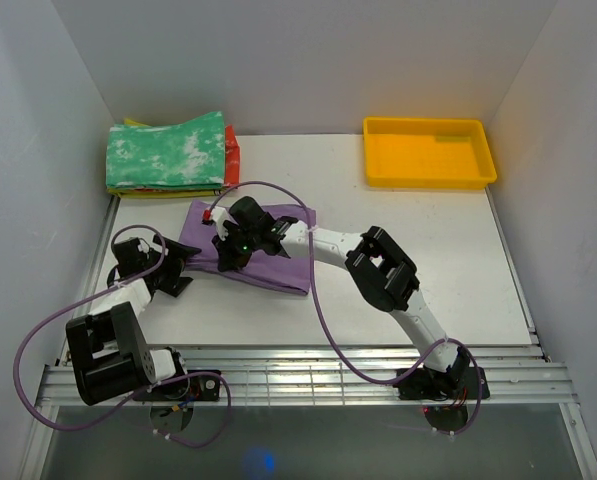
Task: Fold and stack the trousers
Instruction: Neatly place the folded trousers to the corner
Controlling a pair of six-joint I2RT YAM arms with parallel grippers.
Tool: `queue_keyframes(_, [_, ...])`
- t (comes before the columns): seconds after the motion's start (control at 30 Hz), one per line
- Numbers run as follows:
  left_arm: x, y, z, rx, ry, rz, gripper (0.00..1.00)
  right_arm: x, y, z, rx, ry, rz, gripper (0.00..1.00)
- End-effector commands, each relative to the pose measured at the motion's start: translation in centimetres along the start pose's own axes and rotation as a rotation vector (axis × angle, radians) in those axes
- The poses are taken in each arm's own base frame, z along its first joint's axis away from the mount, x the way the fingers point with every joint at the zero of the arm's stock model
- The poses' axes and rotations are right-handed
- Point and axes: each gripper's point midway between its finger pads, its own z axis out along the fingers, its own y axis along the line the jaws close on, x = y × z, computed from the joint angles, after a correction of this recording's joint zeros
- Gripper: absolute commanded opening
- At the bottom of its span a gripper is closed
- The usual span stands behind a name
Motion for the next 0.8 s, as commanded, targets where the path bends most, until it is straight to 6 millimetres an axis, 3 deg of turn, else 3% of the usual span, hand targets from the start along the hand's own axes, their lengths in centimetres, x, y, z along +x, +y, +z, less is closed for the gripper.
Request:
queue_keyframes(0.0, [-0.5,0.1,0.4,0.015,-0.043,0.000,0.98,-4.0,1.7,-1.3,-0.065,-0.095,0.051,0.08])
queue_keyframes(0.2, [-1.1,-1.5,1.0,0.113,-0.060,0.002,0.98,-3.7,3.1,-2.0,-0.140,-0.096,0.103,0.08])
queue_keyframes(0.4, [-0.8,-2.8,1.6,0.161,-0.033,0.013,0.86,-3.7,3.0,-1.3,-0.151,-0.099,0.123,0.08])
queue_keyframes(0.77, [-0.2,-2.7,2.1,0.158,-0.011,0.002,0.64,-2.8,2.3,-0.4,-0.143,-0.088,0.117,0.08])
